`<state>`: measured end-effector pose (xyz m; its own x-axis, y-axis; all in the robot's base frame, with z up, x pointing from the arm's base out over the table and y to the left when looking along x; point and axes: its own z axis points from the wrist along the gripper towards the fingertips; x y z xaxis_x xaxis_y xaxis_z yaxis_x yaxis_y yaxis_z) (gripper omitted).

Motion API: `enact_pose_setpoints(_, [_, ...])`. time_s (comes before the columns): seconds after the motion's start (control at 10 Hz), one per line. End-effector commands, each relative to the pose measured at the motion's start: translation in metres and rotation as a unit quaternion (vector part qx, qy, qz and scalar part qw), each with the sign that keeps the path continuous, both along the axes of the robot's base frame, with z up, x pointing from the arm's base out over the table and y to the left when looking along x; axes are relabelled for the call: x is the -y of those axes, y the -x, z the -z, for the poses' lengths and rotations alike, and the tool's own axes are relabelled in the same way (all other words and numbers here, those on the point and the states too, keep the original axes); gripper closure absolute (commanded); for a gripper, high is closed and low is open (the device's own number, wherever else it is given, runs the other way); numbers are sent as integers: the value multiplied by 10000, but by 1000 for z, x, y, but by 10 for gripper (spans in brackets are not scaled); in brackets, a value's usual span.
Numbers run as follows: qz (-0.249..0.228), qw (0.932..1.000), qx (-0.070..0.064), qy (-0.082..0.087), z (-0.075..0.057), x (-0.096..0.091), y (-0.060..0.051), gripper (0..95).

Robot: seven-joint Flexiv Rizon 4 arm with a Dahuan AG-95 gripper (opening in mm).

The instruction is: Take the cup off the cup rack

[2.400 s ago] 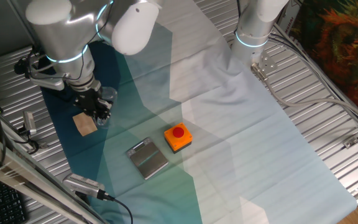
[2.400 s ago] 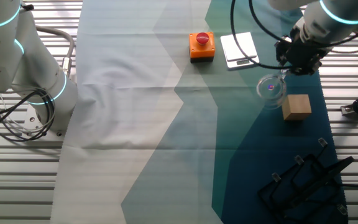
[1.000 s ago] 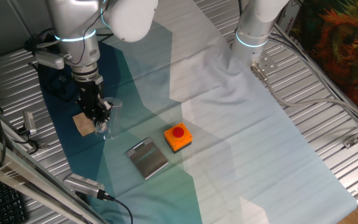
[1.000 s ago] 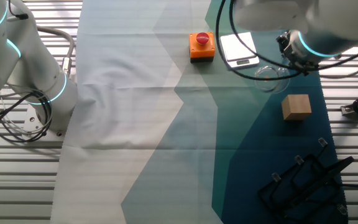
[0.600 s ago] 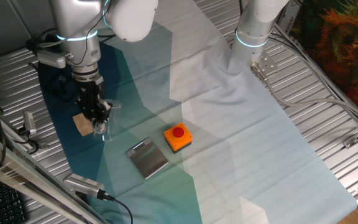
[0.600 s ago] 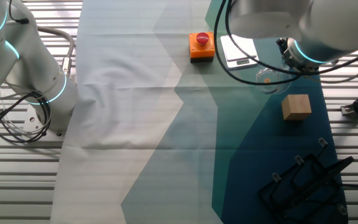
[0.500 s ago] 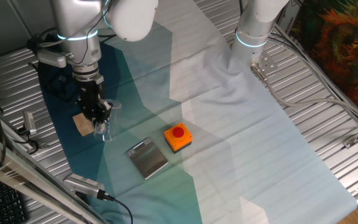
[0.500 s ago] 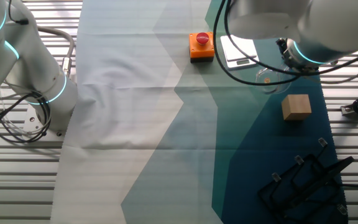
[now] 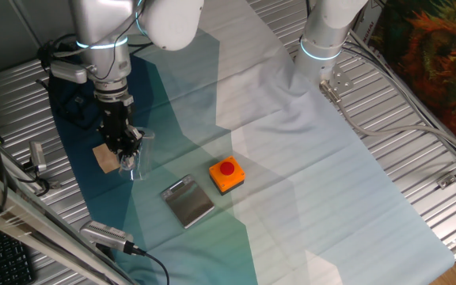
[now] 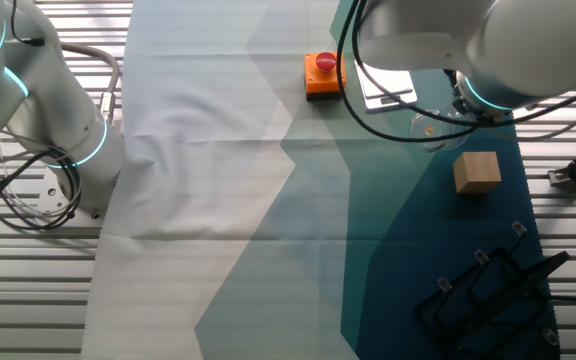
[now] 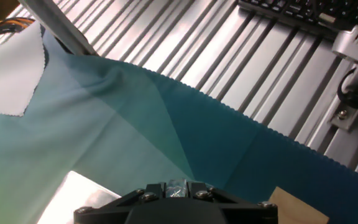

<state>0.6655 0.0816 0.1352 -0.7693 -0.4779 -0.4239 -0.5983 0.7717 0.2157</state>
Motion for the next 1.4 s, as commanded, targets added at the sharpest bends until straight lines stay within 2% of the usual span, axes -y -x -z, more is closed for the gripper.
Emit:
enact_pose_setpoints(0.1, [-2,10000,91,-38,0,0,0,950])
enact_pose_setpoints(0.4, [-44,9998,190,-10,1,0,0,950])
enact_pose_setpoints(0.6, [-72,9995,303,-14,1,1,-1,950])
enact_pose_setpoints(0.7, [-94,9993,350,-9,2,1,-1,760])
enact_pose_setpoints(0.9, [-130,9991,400,-12,3,1,-1,760])
enact_pose_setpoints(1.2, [-147,9992,376,39,3,2,-1,760])
enact_pose_setpoints(1.3, [-159,9992,311,177,3,2,-1,760])
enact_pose_setpoints(1.4, [-239,9983,247,472,4,3,0,760])
